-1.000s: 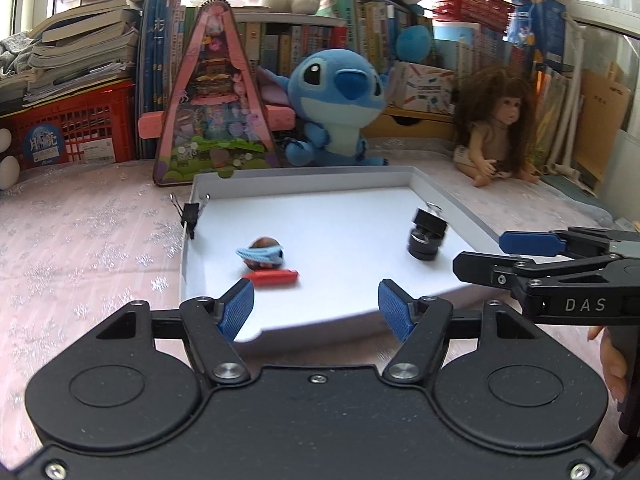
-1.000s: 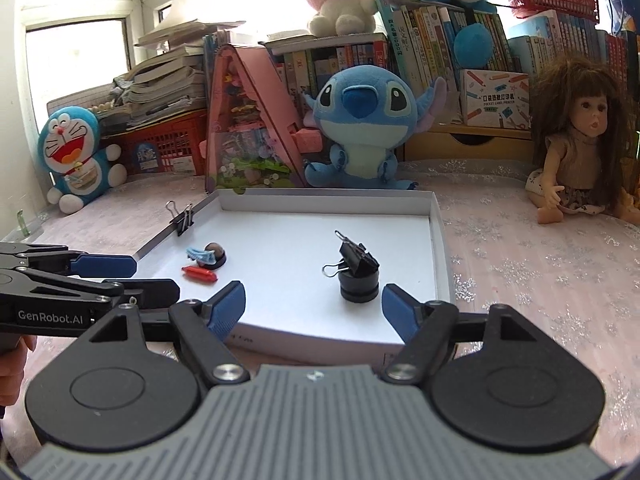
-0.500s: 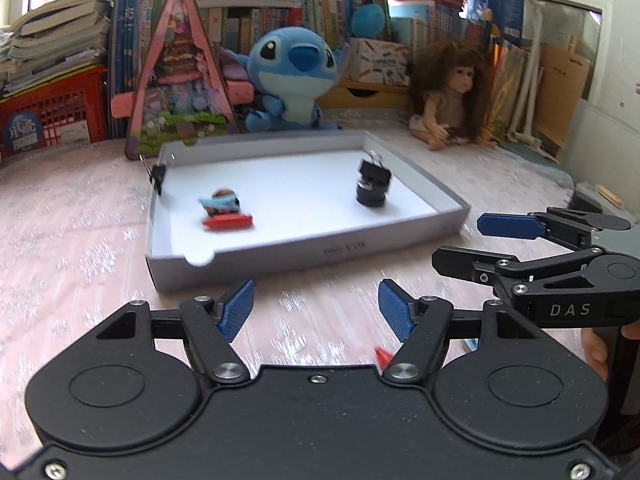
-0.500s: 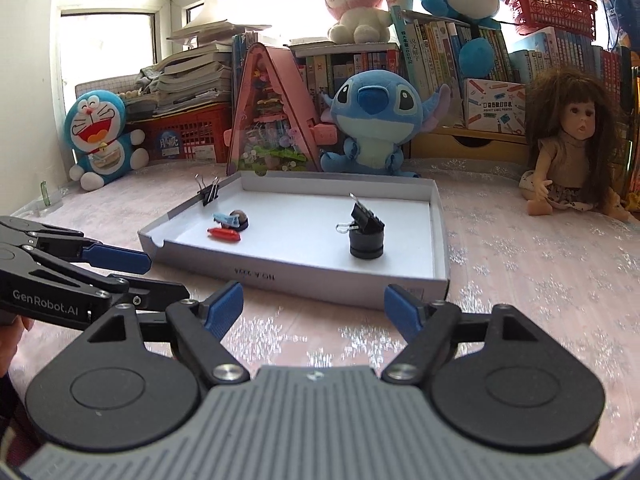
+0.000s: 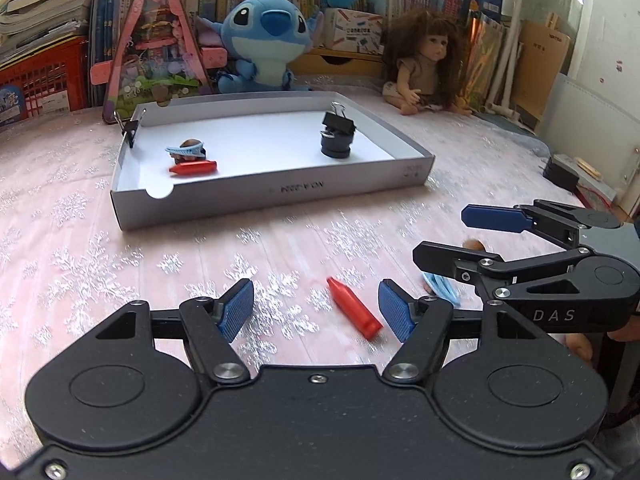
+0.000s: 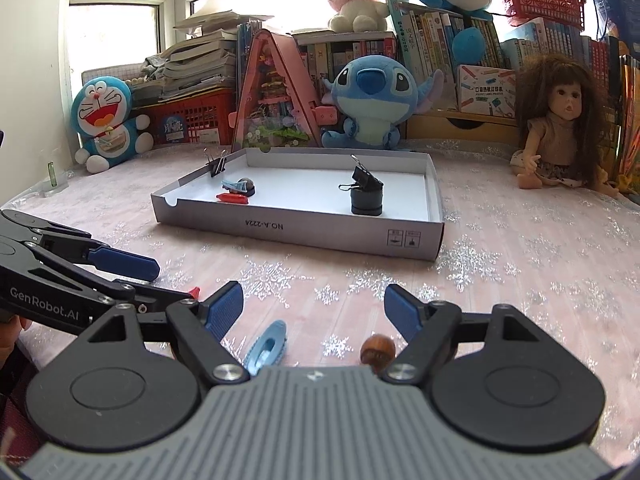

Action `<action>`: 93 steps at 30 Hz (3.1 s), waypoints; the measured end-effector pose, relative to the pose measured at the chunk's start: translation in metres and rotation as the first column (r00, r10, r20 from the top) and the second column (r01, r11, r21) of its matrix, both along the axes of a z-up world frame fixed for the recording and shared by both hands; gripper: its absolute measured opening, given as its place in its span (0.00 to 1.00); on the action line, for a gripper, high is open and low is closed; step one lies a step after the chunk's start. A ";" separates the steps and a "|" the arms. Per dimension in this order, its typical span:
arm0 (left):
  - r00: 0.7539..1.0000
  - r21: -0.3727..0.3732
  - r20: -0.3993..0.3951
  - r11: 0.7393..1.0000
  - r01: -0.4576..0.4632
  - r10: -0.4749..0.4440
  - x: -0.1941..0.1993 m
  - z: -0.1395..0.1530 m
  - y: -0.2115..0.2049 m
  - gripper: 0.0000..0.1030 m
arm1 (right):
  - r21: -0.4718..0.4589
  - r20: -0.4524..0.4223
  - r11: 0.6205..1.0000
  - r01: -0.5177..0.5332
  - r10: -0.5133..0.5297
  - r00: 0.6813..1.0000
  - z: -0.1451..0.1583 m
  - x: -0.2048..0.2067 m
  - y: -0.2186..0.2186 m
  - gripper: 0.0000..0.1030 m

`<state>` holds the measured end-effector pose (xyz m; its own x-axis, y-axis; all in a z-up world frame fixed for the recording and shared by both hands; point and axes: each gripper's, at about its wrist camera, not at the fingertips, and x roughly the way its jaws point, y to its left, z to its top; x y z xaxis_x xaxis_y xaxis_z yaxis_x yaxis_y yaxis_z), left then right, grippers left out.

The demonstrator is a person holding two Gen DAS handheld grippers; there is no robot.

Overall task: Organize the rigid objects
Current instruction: 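Move the left gripper to the red crayon while the right gripper moves to the blue hair clip, then grasp the red crayon with the left gripper while the right gripper grasps the blue hair clip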

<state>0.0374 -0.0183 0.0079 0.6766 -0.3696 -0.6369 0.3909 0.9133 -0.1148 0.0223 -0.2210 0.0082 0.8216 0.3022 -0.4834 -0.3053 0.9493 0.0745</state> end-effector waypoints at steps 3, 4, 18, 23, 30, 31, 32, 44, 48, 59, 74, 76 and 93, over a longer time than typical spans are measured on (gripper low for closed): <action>1.000 0.008 0.006 1.000 -0.006 0.006 -0.006 -0.003 0.000 0.65 | -0.008 0.003 1.000 0.004 -0.004 1.000 -0.003 -0.005 0.000 0.83; 1.000 0.008 0.011 1.000 -0.012 0.012 -0.009 -0.003 0.001 0.65 | -0.009 0.004 1.000 0.006 -0.006 1.000 -0.003 -0.007 0.000 0.83; 0.999 0.010 0.042 0.999 -0.036 0.035 -0.028 -0.005 -0.001 0.61 | -0.030 0.009 0.999 0.013 -0.013 1.000 -0.010 -0.022 -0.002 0.83; 0.998 0.015 0.048 0.999 -0.041 0.041 -0.030 -0.005 -0.002 0.59 | -0.037 0.014 0.999 0.017 -0.016 1.000 -0.010 -0.025 -0.003 0.83; 0.996 0.003 0.049 0.998 -0.068 0.068 -0.029 -0.003 0.005 0.49 | -0.037 0.024 0.999 0.020 -0.019 1.000 -0.009 -0.026 -0.003 0.83; 0.997 0.004 0.051 0.998 -0.060 0.059 -0.029 -0.003 0.004 0.49 | -0.039 0.026 0.999 0.018 -0.017 1.000 -0.009 -0.026 -0.003 0.83; 0.997 0.006 0.053 0.999 -0.049 0.049 -0.029 -0.003 0.003 0.48 | -0.041 0.028 0.999 0.014 -0.013 1.000 -0.009 -0.027 -0.003 0.83; 0.997 0.052 0.064 0.997 -0.054 0.051 -0.022 -0.007 -0.004 0.44 | -0.097 0.028 0.995 0.019 -0.016 0.999 -0.008 -0.028 -0.004 0.83; 0.994 0.059 0.066 0.995 -0.086 0.082 -0.017 -0.006 0.003 0.44 | -0.106 0.025 0.994 0.037 -0.035 0.999 -0.010 -0.027 -0.006 0.83; 0.994 0.062 0.107 0.998 -0.023 0.017 -0.022 -0.002 -0.006 0.43 | -0.095 0.043 0.995 0.004 0.000 0.999 -0.006 -0.032 -0.005 0.83; 0.989 0.112 0.145 0.994 0.015 -0.031 -0.016 -0.007 -0.021 0.48 | -0.068 0.008 0.989 -0.130 0.131 0.991 -0.007 -0.031 0.007 0.47; 0.988 0.115 0.150 0.993 0.013 -0.030 -0.015 -0.007 -0.020 0.49 | -0.069 0.004 0.990 -0.121 0.121 0.993 -0.008 -0.027 0.006 0.46; 0.989 0.118 0.140 0.993 0.032 -0.049 -0.011 -0.012 -0.022 0.47 | -0.066 -0.026 0.990 -0.126 0.124 0.992 -0.013 -0.015 0.011 0.34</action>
